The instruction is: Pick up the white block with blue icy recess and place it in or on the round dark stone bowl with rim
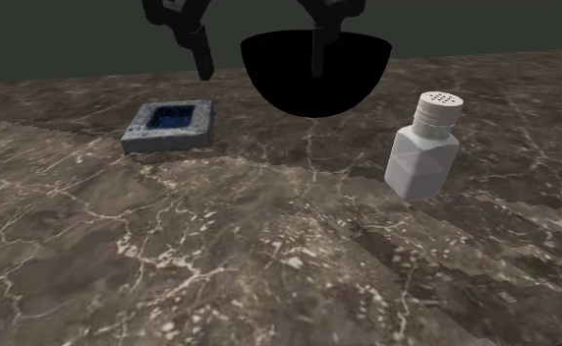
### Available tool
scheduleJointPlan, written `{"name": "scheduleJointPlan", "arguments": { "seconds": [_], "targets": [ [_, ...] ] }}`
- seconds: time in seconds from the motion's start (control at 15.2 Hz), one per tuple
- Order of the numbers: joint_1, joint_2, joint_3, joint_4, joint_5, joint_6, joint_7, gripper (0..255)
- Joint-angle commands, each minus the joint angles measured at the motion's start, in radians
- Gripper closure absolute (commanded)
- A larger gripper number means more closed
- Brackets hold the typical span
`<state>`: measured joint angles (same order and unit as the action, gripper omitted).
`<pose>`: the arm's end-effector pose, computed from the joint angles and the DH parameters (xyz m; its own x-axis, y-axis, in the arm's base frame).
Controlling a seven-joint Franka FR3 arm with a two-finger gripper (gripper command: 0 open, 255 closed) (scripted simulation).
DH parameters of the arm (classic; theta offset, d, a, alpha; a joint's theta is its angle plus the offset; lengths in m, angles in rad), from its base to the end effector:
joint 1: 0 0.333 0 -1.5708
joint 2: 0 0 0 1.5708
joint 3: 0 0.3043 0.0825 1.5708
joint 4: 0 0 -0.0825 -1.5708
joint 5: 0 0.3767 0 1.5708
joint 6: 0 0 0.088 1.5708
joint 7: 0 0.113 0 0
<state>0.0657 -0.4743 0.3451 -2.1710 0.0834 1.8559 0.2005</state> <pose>0.3835 0.1975 0.5644 0.9747 0.1678 0.1473 0.1630 -0.9856 0.0441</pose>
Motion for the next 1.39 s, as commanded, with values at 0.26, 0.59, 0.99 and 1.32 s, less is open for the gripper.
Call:
{"name": "scheduleJointPlan", "arguments": {
  "seconds": [0.26,0.59,0.99,1.32],
  "targets": [
    [0.005,0.155,0.107,0.138,-0.031,0.067,0.123,0],
    [0.01,0.309,0.196,0.289,-0.109,0.096,0.238,0],
    [0.012,0.35,0.208,0.263,-0.135,0.161,0.262,0],
    [0.011,0.362,0.21,0.241,-0.143,0.193,0.268,0]
  ]
}}
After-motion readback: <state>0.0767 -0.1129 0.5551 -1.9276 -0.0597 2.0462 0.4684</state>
